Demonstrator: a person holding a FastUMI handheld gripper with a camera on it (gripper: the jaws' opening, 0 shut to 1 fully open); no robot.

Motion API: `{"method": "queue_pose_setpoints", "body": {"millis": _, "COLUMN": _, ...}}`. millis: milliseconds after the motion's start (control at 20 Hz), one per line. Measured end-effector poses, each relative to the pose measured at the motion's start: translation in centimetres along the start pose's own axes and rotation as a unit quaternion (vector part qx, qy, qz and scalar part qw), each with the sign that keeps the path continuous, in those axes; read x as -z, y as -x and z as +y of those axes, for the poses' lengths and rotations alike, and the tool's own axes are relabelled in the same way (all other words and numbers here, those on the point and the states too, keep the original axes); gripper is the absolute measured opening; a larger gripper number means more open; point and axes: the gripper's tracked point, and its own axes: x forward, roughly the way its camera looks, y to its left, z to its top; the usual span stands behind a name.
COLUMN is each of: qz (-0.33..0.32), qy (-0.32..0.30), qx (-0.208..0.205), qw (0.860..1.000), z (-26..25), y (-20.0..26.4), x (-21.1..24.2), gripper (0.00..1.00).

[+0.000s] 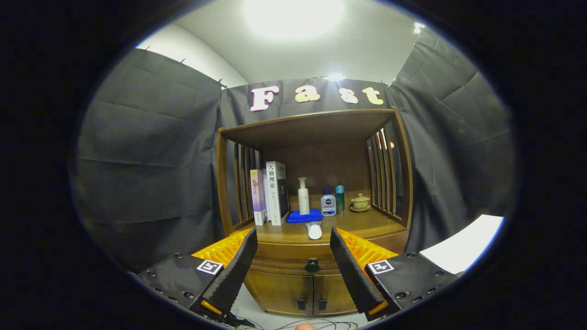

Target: Pull open the drawer, take out the items inside it, and place them on the countertop above the cabinet.

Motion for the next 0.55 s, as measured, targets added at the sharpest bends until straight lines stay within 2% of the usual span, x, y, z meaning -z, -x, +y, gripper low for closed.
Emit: {"method": "queue_pose_setpoints", "body": {"millis": 550, "qz": 0.011, "qy": -0.008, "qx": -0.013, "qw": 1.0, "z": 0.67, "y": 0.09, "x": 0.54, "gripper": 0.98}}
